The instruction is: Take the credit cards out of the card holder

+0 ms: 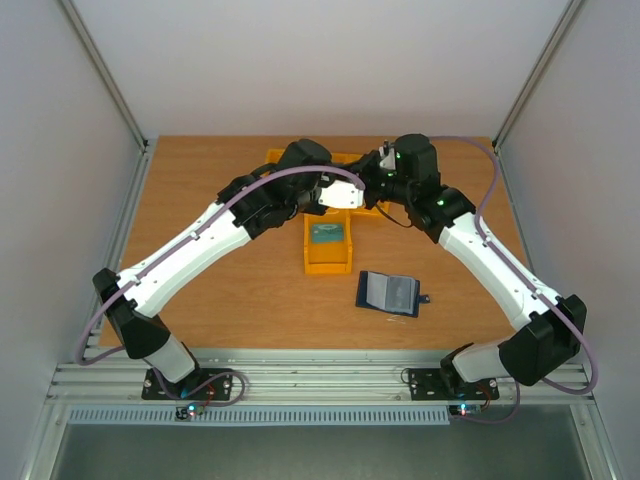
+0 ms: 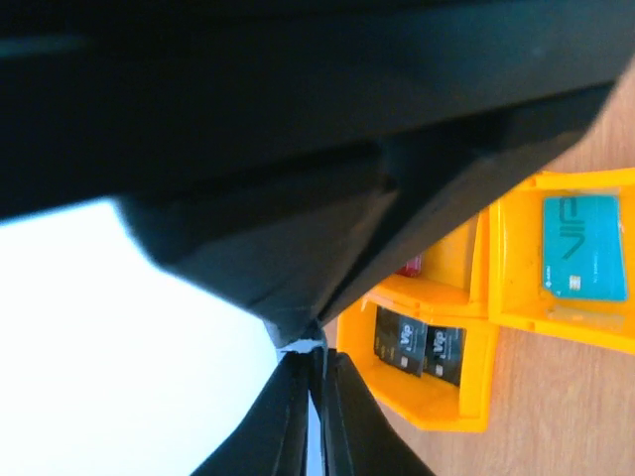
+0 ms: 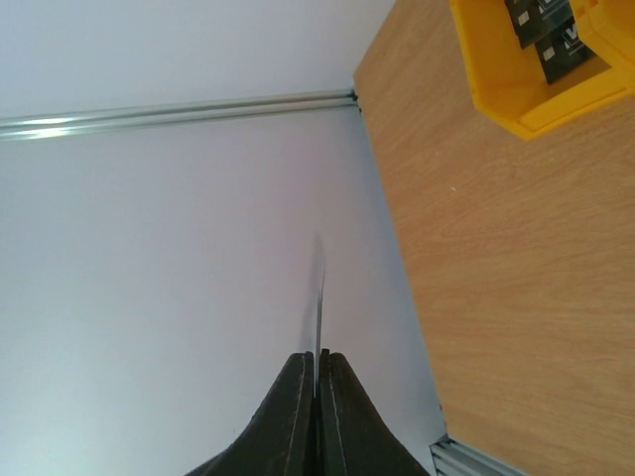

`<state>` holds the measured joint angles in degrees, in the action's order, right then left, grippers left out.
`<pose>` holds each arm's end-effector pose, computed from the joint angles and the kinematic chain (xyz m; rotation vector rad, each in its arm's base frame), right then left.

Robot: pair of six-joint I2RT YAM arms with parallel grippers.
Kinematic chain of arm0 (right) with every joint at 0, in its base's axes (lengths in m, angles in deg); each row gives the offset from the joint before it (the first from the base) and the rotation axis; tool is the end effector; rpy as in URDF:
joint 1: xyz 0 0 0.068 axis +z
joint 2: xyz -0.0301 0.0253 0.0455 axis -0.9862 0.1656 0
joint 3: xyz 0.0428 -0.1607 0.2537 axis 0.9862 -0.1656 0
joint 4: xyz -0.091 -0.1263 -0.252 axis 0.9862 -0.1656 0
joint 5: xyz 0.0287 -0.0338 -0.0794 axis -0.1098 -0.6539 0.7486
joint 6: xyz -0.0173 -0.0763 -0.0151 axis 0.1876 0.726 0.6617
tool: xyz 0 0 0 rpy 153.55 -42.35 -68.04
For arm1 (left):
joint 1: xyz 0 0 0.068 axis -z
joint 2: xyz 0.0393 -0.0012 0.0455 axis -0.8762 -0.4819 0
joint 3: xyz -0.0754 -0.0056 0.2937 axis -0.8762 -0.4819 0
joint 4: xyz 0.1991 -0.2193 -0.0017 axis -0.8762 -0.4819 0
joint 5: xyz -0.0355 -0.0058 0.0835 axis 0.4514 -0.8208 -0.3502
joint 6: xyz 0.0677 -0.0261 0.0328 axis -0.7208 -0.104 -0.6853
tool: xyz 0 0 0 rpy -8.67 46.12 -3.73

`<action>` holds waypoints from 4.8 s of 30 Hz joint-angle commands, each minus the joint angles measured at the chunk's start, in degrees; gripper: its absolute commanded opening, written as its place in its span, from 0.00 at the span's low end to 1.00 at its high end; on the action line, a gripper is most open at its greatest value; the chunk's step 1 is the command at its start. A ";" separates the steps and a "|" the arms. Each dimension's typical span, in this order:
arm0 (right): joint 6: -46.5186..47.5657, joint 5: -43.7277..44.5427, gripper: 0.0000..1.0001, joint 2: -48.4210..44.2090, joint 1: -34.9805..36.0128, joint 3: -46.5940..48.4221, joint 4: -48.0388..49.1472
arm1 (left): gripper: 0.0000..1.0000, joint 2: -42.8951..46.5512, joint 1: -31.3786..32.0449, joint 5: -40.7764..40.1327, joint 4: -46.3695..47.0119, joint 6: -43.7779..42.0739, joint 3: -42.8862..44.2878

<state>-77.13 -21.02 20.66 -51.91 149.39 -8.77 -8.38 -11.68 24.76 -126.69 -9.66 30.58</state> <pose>0.3210 0.2074 0.4097 0.1454 2.1123 1.3404 0.2845 -0.3003 0.4362 1.7063 1.3662 0.4770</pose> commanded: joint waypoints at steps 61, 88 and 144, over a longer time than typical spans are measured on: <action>36.88 -0.97 0.98 1.03 -23.26 6.60 -27.10 | 0.00 -42.55 -25.70 5.57 11.80 -5.52 17.99; 37.38 -3.65 0.99 1.20 -24.60 6.64 -27.63 | 0.00 -46.59 -25.70 5.54 15.34 -8.66 16.46; 49.92 6.48 0.95 -1.32 -25.16 3.44 -46.40 | 0.84 -26.67 -25.70 8.34 9.43 2.58 13.60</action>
<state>-30.07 -18.53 21.20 -76.96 157.52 -49.81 -43.37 -37.53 31.63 -115.89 -13.53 45.71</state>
